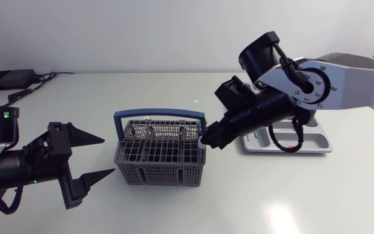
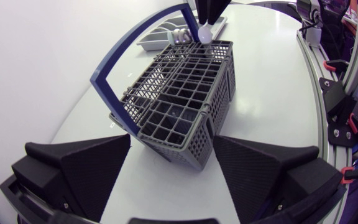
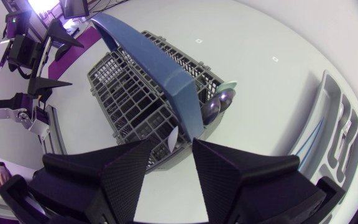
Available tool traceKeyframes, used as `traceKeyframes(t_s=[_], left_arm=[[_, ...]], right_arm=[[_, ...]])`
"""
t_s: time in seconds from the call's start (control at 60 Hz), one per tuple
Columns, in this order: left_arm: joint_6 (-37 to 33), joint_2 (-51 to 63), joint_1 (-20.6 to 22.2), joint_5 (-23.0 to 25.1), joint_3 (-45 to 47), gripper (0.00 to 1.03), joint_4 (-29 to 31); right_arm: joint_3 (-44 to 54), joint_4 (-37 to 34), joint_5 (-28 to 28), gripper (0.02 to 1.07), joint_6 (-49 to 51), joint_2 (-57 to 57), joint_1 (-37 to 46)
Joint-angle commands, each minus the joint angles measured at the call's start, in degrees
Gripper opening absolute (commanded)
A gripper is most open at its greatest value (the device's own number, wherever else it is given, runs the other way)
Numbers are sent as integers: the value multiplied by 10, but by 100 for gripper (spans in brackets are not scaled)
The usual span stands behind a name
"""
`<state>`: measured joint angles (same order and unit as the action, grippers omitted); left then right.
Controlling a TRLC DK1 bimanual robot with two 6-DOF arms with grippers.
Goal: Unload the cutlery basket into the drawer organizer.
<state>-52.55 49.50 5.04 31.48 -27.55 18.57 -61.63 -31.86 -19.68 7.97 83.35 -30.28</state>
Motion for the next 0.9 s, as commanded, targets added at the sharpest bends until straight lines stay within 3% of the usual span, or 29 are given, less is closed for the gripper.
traceKeyframes(t_s=[0.0,0.183,0.433,0.65,0.883], left_arm=[[-5,2,5,7,6,97,3],[-5,2,5,8,6,97,3],[-5,1,5,7,7,97,3],[-5,1,5,7,7,97,3],[-5,2,5,8,10,97,0]], right_arm=[[17,12,8,52,-24,17,-12],[23,35,21,48,-36,34,-19],[23,42,23,21,-36,38,-24],[27,42,23,12,-36,30,-30],[41,43,24,10,-32,-2,-36]])
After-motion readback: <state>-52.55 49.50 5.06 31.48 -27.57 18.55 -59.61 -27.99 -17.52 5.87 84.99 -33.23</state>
